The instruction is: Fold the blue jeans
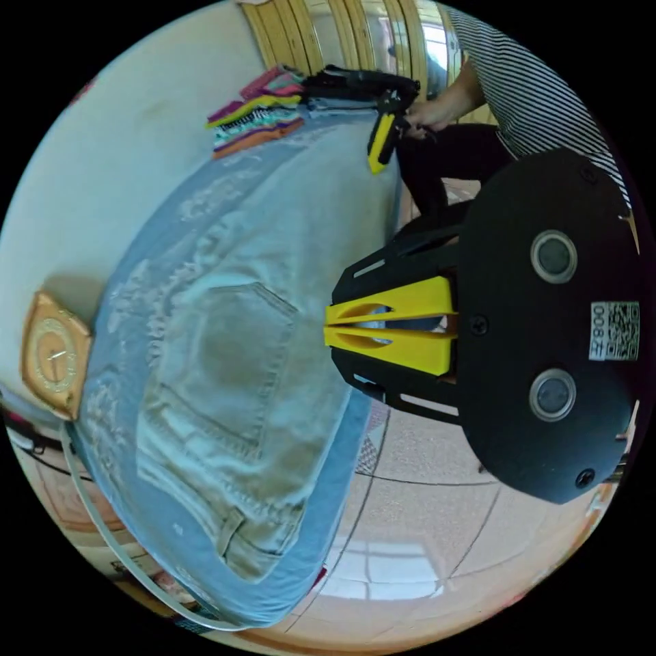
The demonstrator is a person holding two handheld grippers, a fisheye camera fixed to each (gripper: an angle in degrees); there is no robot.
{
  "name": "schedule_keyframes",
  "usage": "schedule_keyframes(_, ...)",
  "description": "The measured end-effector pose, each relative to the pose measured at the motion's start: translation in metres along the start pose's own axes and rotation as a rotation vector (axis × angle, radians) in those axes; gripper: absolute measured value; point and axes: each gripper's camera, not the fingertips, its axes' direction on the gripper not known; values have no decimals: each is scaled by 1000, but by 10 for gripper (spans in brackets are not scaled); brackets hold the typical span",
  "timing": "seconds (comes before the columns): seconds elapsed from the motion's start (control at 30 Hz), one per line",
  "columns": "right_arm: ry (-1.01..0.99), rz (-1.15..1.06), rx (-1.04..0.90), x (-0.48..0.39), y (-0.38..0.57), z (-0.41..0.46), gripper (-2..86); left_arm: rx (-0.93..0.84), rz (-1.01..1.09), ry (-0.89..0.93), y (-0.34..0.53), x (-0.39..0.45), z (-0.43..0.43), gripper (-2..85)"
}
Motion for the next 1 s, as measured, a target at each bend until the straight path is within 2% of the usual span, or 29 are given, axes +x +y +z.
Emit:
schedule_keyframes(0.07, -57, 64, -14, 23, 31, 7, 2, 6, -26, -29, -12, 26, -29, 1)
schedule_keyframes(0.17, 7, 60, 43, 41, 84, -2, 2, 51, -5, 83, -35, 77, -90, 2)
schedule_keyframes(0.23, 9, 107, 92, 64, 129, -9, 3, 59, 46, 87, -48, 116, -125, 2)
schedule_keyframes(0.3, 8, 211, 148, 99, 182, -17, 4, 51, 119, 147, -67, 171, -163, 4)
schedule_keyframes(0.47, -14, 651, 344, 224, 378, -37, 26, -61, 298, 259, -113, 302, -212, 11)
schedule_keyframes(0.63, 5, 897, 455, 289, 523, -31, 61, -203, 536, 339, -163, 464, -253, 20)
schedule_keyframes(0.77, -17, 945, 484, 320, 594, -5, 67, -287, 728, 358, -203, 610, -293, 27)
schedule_keyframes(1.0, 8, 894, 416, 351, 649, 40, 66, -364, 977, 306, -253, 829, -365, 40)
